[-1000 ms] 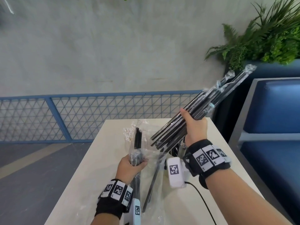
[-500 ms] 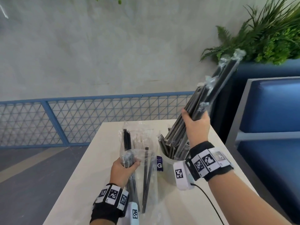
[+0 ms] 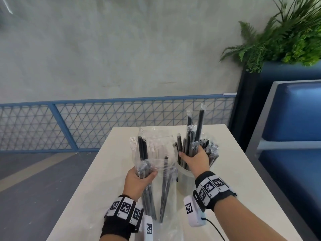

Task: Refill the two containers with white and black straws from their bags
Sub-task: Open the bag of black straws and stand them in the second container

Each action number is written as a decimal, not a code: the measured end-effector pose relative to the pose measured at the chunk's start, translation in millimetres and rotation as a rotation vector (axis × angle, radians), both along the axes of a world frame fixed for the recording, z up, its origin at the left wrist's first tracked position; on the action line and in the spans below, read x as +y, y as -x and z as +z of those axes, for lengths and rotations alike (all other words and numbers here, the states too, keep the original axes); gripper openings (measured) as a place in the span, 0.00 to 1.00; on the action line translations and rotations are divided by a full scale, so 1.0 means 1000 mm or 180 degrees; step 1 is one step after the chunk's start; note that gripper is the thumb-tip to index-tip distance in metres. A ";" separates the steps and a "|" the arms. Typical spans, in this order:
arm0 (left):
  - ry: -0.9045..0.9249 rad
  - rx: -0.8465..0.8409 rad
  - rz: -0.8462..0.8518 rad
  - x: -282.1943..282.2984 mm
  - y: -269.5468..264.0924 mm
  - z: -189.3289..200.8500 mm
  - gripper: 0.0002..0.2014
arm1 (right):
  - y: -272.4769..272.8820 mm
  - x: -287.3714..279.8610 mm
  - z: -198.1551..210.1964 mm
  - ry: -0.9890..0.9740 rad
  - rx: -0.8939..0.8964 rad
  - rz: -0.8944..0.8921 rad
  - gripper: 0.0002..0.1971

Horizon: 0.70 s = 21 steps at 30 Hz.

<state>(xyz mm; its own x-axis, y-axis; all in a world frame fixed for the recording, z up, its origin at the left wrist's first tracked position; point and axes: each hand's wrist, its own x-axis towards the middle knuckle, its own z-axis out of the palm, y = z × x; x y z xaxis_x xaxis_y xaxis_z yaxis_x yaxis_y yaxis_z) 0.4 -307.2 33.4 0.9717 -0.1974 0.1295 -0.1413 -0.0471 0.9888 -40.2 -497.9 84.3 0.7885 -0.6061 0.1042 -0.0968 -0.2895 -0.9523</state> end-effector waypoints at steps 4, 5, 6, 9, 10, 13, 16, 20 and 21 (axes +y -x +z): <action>0.0073 0.0050 -0.0061 -0.002 -0.003 -0.002 0.09 | -0.001 0.001 0.017 0.0193 -0.0905 -0.0340 0.23; 0.0070 0.0043 -0.0082 -0.003 -0.003 -0.002 0.09 | -0.001 0.001 0.022 0.0206 -0.1113 -0.0309 0.23; 0.0068 0.0036 -0.0095 -0.004 -0.003 -0.003 0.08 | -0.003 0.000 0.023 0.0243 -0.1201 -0.0272 0.21; 0.0078 0.0030 -0.0099 -0.005 -0.003 -0.004 0.08 | -0.008 -0.002 0.020 0.0548 -0.0797 -0.0131 0.13; 0.0093 0.0033 -0.0094 -0.006 -0.003 -0.004 0.08 | -0.010 -0.004 0.013 0.0628 -0.0520 -0.0086 0.15; 0.0130 0.0046 -0.0122 -0.007 -0.004 -0.004 0.08 | -0.014 -0.011 -0.002 0.0700 0.0005 0.0115 0.21; 0.0155 0.0011 -0.0140 -0.006 -0.002 -0.003 0.08 | -0.011 -0.015 -0.002 0.0631 -0.0169 0.0199 0.20; 0.0200 0.0023 -0.0126 -0.005 0.001 -0.001 0.08 | 0.015 0.005 0.009 0.1457 -0.1537 -0.0598 0.27; 0.0215 0.0051 -0.0105 -0.005 0.001 -0.002 0.08 | 0.022 0.012 0.012 0.1718 -0.1798 -0.0669 0.24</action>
